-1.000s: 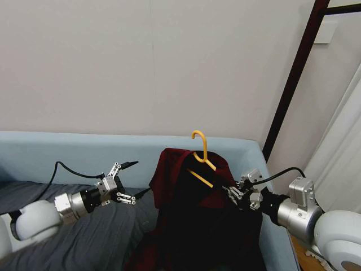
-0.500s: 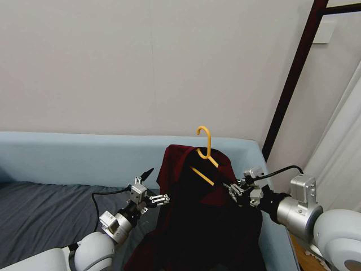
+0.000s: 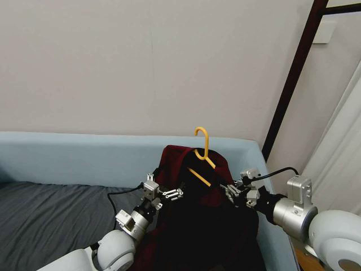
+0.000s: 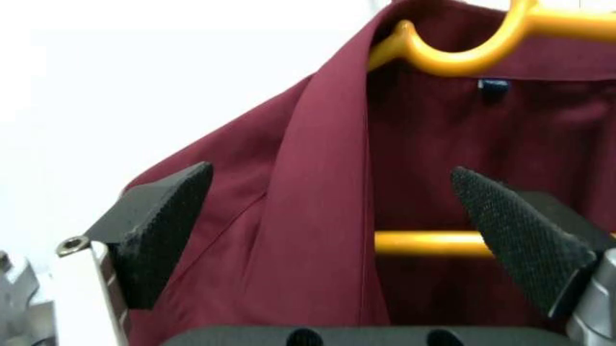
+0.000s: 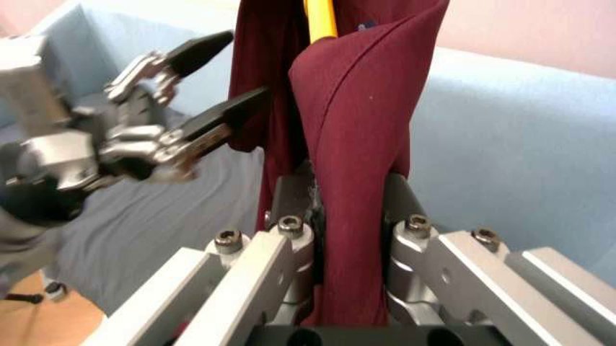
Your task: Pick up the clothes from the sofa and hang them on the clothes hanger.
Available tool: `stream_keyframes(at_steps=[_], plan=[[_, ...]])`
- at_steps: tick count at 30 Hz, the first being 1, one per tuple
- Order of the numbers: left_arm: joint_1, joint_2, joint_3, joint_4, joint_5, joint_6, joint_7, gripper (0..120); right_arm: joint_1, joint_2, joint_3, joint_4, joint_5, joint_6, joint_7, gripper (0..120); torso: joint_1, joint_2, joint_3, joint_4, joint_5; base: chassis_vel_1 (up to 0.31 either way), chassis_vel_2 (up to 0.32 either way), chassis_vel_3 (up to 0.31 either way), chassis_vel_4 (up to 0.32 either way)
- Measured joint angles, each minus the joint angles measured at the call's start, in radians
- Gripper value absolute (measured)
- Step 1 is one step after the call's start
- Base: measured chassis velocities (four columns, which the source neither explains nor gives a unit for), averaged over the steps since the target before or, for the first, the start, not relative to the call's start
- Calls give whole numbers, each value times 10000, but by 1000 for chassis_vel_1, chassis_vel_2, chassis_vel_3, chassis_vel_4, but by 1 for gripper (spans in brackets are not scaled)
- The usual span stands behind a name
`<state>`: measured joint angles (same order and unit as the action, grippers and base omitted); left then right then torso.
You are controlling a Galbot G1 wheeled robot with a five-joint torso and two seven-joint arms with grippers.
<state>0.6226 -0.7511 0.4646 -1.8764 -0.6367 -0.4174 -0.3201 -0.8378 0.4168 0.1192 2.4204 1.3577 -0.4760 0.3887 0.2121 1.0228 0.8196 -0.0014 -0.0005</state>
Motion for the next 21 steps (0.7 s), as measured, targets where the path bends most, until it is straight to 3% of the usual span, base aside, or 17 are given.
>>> stream_keyframes(at_steps=[3, 11, 21], plan=[[-267, -136, 163, 209, -24, 5, 28, 90, -63, 7, 21, 22, -31, -4, 0, 8, 1, -1, 1, -2, -3, 0, 0, 0, 0], [-363, -146, 283, 262, -75, -51, 87, 57, -15, -29, 41, -59, -33, -5, 0, 8, 1, 0, 0, 3, -2, 0, 0, 0, 0], [-426, -128, 239, 322, -47, -67, 90, 26, 76, -81, 33, -59, 38, -5, -30, 8, 0, -1, 0, 2, -3, 0, 0, 0, 0]])
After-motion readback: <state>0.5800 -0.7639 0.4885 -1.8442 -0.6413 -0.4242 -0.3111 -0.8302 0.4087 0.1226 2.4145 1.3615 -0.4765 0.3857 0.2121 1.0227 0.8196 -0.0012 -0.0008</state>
